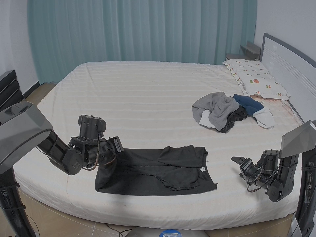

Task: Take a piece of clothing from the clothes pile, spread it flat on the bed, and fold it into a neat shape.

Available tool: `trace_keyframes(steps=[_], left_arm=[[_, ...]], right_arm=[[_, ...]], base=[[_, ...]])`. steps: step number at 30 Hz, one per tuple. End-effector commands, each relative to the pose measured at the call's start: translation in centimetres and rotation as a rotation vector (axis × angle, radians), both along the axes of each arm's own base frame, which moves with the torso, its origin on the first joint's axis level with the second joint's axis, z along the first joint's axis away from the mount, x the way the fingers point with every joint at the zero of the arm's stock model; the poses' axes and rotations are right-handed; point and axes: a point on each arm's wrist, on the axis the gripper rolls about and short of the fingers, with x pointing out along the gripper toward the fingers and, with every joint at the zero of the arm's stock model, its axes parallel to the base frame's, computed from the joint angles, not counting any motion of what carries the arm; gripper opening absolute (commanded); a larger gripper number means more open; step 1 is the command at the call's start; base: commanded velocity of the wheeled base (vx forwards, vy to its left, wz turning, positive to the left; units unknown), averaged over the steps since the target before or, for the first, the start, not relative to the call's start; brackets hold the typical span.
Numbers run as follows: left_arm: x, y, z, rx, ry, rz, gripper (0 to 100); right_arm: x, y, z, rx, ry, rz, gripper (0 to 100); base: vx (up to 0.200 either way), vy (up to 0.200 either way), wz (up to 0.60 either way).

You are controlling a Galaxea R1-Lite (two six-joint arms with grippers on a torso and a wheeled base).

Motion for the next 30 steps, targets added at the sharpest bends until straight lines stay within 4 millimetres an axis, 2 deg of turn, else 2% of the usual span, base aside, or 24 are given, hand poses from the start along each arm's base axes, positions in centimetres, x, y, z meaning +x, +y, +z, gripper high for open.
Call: trace_keyframes(steps=[1, 6, 11, 16, 17, 18, 21, 26, 27, 30], left_arm=[[0.0, -2.5, 1.1, 0.002, -0.021, -0.045, 0], [-0.1, -4.7, 1.8, -0.007, 0.008, -0.088, 0], [0.6, -7.2, 1.8, -0.05, 0.032, -0.097, 0], [1.5, -8.8, 0.2, -0.031, 0.065, -0.105, 0], [1.5, -8.8, 0.2, -0.031, 0.065, -0.105, 0], [2.1, -9.5, -1.0, -0.007, 0.074, -0.084, 0], [2.7, -10.2, -2.3, 0.019, 0.073, -0.059, 0], [2.9, -11.3, -2.8, -0.005, 0.075, -0.036, 0], [2.9, -11.4, -2.8, -0.006, 0.073, -0.039, 100], [2.8, -11.9, -3.0, -0.007, 0.072, -0.046, 100]], right_arm=[[0.0, 0.1, 0.0, 0.001, -0.004, 0.004, 100], [0.0, 0.1, 0.0, 0.001, -0.004, 0.006, 100], [0.0, 0.2, -0.1, 0.0, -0.002, 0.008, 100], [0.0, 0.2, -0.1, 0.001, -0.001, 0.009, 100], [0.0, 0.2, -0.1, 0.001, -0.001, 0.009, 100], [0.0, 0.2, -0.1, 0.001, -0.001, 0.009, 100], [-0.1, 0.2, -0.2, -0.001, 0.0, 0.01, 100], [-0.1, 0.2, -0.2, -0.001, 0.0, 0.01, 100], [-0.1, 0.2, -0.2, -0.001, 0.0, 0.01, 100], [-0.1, 0.2, -0.2, -0.001, 0.0, 0.01, 100]], base=[[0.0, -0.2, 0.0], [0.0, -0.2, 0.0], [0.0, -0.2, 0.0], [0.0, -0.2, 0.0], [0.0, 0.0, 0.0], [0.0, 0.0, 0.0], [0.0, 0.0, 0.0], [0.0, 0.0, 0.0], [0.0, 0.0, 0.0], [0.0, 0.0, 0.0]])
